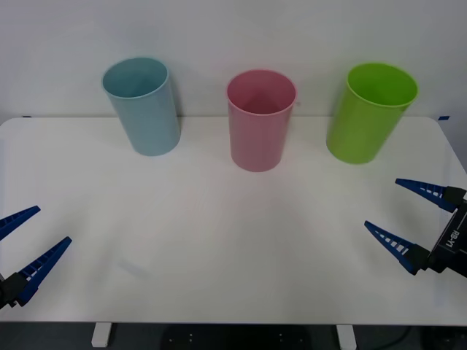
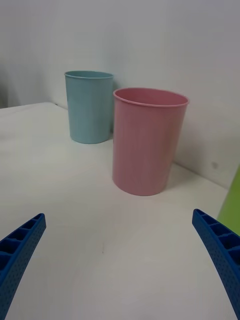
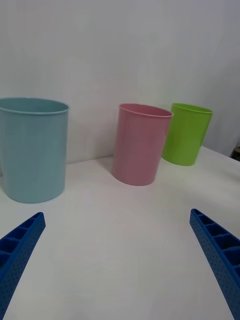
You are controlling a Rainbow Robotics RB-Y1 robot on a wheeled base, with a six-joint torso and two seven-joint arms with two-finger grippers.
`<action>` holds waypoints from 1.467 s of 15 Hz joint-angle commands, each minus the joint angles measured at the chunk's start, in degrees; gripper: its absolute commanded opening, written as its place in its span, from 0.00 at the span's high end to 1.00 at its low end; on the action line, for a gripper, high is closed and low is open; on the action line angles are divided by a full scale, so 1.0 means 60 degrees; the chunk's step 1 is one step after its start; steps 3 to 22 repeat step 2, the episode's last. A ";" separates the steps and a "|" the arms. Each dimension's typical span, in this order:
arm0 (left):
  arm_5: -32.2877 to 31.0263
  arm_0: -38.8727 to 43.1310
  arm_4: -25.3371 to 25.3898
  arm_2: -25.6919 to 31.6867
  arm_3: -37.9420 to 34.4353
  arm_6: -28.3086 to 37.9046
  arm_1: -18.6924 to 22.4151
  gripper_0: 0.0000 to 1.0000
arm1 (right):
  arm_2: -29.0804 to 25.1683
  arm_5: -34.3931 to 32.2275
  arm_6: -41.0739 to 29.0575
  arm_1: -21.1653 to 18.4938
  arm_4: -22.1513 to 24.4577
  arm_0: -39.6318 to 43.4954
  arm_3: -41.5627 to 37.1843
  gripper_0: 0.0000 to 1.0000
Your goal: Grasp the object on the table and drop it into the matching bin: aluminum can to the light blue bin, PET bottle to the pink bin.
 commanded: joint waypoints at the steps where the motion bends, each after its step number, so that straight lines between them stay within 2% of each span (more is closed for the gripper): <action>1: 0.0000 0.0000 0.0000 0.0000 0.0000 0.0000 0.0000 0.00 | 0.0000 0.0001 -0.0002 -0.0002 0.0004 0.0001 0.0003 0.00; 22: 0.0000 0.0000 0.0000 0.0000 0.0000 0.0000 0.0000 0.00 | 0.0000 0.0001 -0.0002 -0.0002 0.0004 0.0001 0.0003 0.00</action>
